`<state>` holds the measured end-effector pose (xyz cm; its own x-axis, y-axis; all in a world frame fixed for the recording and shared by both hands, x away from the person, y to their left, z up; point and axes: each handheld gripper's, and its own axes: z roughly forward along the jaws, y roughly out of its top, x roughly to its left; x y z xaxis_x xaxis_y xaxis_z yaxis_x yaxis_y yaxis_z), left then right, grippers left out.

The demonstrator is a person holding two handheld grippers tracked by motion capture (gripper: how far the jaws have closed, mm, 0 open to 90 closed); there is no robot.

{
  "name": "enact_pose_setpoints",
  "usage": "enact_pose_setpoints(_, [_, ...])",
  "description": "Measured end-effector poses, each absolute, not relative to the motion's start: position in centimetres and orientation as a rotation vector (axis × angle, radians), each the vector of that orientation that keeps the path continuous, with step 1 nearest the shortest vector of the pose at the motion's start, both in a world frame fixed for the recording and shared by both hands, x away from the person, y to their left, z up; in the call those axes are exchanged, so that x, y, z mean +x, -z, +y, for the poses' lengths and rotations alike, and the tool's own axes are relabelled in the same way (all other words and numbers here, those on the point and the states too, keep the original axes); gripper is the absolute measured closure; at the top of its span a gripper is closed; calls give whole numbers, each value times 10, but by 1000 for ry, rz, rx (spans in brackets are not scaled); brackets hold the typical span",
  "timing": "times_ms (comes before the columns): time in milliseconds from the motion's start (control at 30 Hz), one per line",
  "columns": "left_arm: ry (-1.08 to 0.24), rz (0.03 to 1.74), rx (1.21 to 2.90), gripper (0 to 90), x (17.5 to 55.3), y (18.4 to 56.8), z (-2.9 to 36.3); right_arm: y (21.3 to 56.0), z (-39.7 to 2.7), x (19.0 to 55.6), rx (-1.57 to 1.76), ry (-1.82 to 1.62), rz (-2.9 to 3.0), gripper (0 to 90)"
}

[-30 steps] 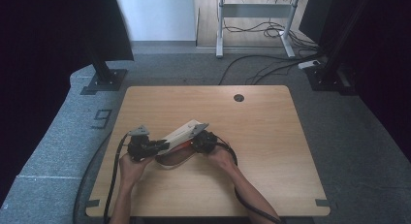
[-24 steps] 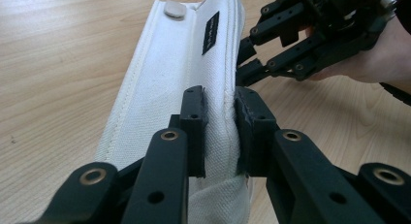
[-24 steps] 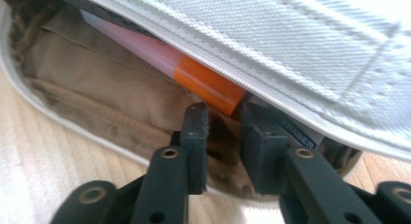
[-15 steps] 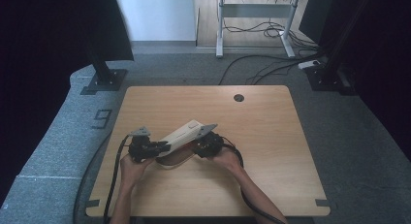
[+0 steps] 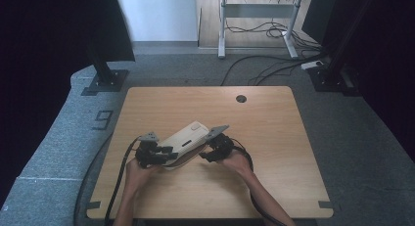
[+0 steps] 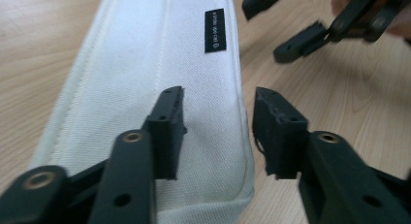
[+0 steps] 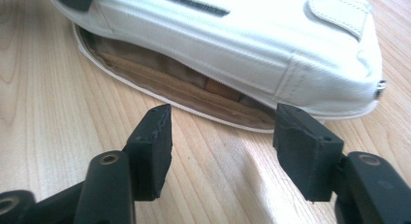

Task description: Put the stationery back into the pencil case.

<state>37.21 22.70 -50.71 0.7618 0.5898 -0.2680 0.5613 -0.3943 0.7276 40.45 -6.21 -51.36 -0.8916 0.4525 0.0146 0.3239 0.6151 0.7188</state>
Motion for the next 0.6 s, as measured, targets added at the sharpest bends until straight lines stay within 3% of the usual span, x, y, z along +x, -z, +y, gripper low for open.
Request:
enact_pose_setpoints(367, [-108, 822, 2119, 265, 364, 509, 218, 504, -74, 400, 714, -1161, 2649, 237])
enact_pose_setpoints(600, [-99, 816, 2117, 184, 358, 504, 221, 497, -81, 394, 738, -1152, 2616, 162])
